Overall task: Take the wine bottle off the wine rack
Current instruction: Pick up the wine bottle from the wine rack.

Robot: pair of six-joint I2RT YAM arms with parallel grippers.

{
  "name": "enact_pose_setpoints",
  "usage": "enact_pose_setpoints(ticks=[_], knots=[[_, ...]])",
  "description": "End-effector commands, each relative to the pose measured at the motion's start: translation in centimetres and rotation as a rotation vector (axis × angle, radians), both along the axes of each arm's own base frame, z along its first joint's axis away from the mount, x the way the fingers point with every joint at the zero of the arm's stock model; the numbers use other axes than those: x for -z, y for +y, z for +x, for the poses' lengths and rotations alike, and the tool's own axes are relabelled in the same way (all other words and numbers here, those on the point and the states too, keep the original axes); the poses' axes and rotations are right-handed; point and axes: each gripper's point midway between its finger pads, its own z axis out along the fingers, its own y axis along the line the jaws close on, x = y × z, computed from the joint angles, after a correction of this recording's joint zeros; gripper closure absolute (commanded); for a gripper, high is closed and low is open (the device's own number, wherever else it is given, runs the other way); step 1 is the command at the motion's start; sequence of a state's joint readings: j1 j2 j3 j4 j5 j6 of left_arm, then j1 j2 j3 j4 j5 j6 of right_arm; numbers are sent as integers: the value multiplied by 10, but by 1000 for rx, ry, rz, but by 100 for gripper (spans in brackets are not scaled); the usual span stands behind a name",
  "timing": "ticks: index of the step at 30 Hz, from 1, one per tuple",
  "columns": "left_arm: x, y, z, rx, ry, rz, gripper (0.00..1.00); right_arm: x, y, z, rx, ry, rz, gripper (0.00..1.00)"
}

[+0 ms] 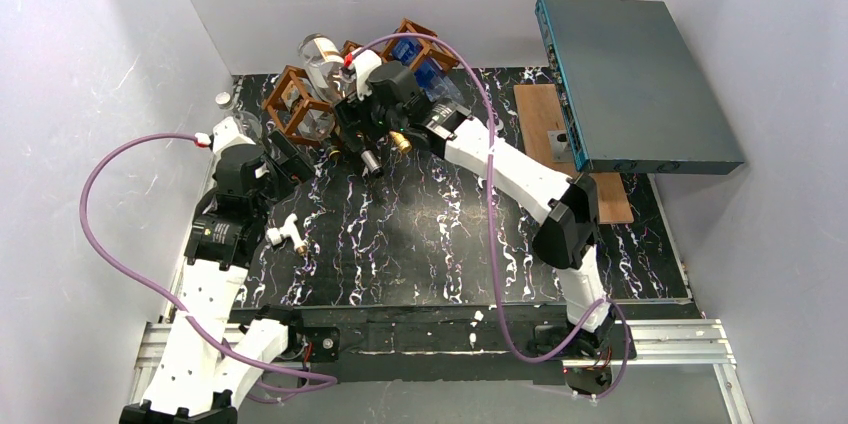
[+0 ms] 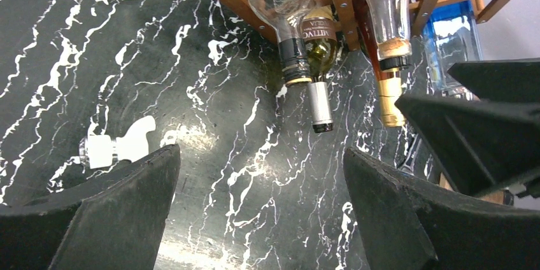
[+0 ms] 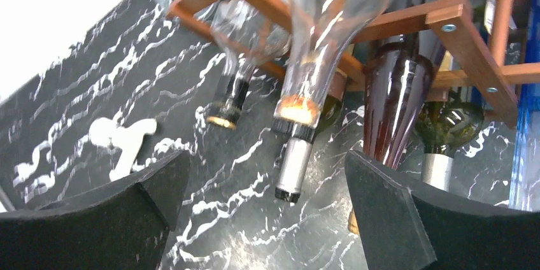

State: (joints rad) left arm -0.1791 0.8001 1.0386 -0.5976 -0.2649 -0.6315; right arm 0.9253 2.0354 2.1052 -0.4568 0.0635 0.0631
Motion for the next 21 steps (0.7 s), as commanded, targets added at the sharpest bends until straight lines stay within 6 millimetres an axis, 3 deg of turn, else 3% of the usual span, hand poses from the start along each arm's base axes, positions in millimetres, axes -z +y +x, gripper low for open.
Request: enact_pose_setpoints(ticks=[1,10,15,21], knots=[[1,13,-7,-45,0,54,1,-46,5,34,253,-36,209,0],[4,20,-12,-59,-3,87,1,-22,19,53,312,-23,223,17],[7,21,-15,-55,-3,93,0,-16,31,55,287,-18,241,35],[8,21,-17,-52,-3,97,1,-9,32,63,310,-37,234,39]])
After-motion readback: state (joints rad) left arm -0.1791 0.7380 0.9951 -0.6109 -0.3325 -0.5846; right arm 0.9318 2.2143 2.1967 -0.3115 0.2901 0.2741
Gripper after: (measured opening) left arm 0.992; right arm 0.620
